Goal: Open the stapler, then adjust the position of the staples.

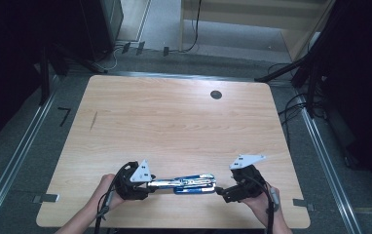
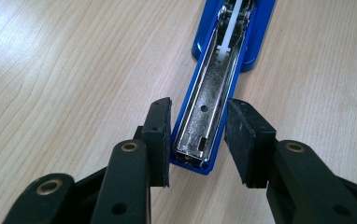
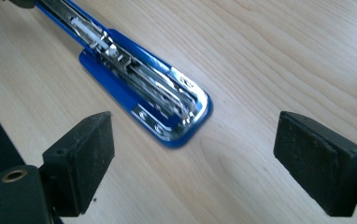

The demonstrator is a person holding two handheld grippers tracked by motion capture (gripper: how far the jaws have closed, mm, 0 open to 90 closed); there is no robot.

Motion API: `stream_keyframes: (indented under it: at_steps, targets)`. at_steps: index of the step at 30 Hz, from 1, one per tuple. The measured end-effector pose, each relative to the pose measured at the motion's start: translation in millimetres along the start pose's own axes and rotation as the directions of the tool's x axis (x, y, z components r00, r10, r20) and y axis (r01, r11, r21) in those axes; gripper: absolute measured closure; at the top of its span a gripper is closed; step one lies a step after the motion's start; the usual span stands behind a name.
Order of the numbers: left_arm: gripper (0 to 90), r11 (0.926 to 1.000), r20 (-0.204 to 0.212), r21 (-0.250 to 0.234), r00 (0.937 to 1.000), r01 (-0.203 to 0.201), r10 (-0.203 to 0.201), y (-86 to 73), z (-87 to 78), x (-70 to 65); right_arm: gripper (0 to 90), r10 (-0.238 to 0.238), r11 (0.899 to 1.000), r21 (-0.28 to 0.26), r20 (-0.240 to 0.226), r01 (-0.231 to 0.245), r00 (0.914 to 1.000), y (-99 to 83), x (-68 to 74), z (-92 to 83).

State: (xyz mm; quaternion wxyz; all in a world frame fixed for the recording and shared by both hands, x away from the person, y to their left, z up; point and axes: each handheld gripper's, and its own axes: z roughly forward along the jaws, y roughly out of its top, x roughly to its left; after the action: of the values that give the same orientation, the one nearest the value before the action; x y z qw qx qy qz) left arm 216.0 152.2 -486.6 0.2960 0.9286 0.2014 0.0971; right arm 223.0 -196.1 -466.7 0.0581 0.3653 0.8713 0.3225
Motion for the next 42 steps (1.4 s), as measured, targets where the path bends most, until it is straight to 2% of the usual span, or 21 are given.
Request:
stream_keyframes:
  at_steps: [3, 6, 7, 10, 11, 22, 27, 35, 42]
  targets:
    - [62.6, 1.0000, 0.003, 0.001, 1.0000, -0.003, 0.003, 0.2, 0.1, 0.3, 10.9, -0.001, 1.000, 0.007, 0.009, 0.001, 1.0000, -9.9, -9.7, -11.2]
    - [62.8, 1.0000, 0.005, 0.004, 1.0000, -0.007, 0.007, 0.5, 0.1, 0.4, 11.2, 0.008, 1.000, 0.017, 0.017, -0.008, 0.9998, -15.4, -13.0, -16.6]
    - [62.8, 1.0000, 0.006, 0.003, 1.0000, -0.008, 0.008, 0.7, 0.4, 0.3, 12.1, 0.002, 0.999, 0.035, 0.039, -0.003, 0.9992, -21.0, -16.7, -20.1]
    - [62.8, 0.9999, 0.006, 0.003, 0.9999, -0.012, 0.012, 0.9, 0.5, 0.3, 12.2, -0.001, 0.999, 0.051, 0.046, -0.002, 0.9990, -27.6, -20.2, -22.5]
    - [62.8, 0.9999, 0.008, 0.002, 0.9999, -0.010, 0.010, 1.0, 0.7, 0.3, 12.5, -0.006, 0.997, 0.076, 0.049, 0.002, 0.9988, -34.1, -23.2, -24.8]
    - [62.0, 0.9998, 0.006, 0.009, 0.9999, -0.016, 0.016, 1.5, 2.2, -0.2, 13.0, 0.006, 0.992, 0.123, 0.066, -0.014, 0.9978, -60.5, -33.4, -38.6]
    - [62.4, 0.9998, 0.001, 0.009, 0.9999, -0.016, 0.016, 1.1, 2.1, -0.9, 13.3, 0.012, 0.987, 0.159, 0.097, -0.027, 0.9952, -76.7, -38.1, -44.5]
    - [62.4, 0.9998, -0.001, 0.012, 0.9999, -0.017, 0.017, 1.6, 2.2, -1.8, 14.5, 0.021, 0.984, 0.170, 0.128, -0.043, 0.9916, -86.5, -42.4, -51.3]
    - [62.2, 0.9996, 0.004, 0.017, 0.9998, -0.021, 0.021, 2.4, 2.8, -0.7, 15.7, 0.012, 0.983, 0.180, 0.114, -0.033, 0.9934, -88.3, -42.9, -51.0]
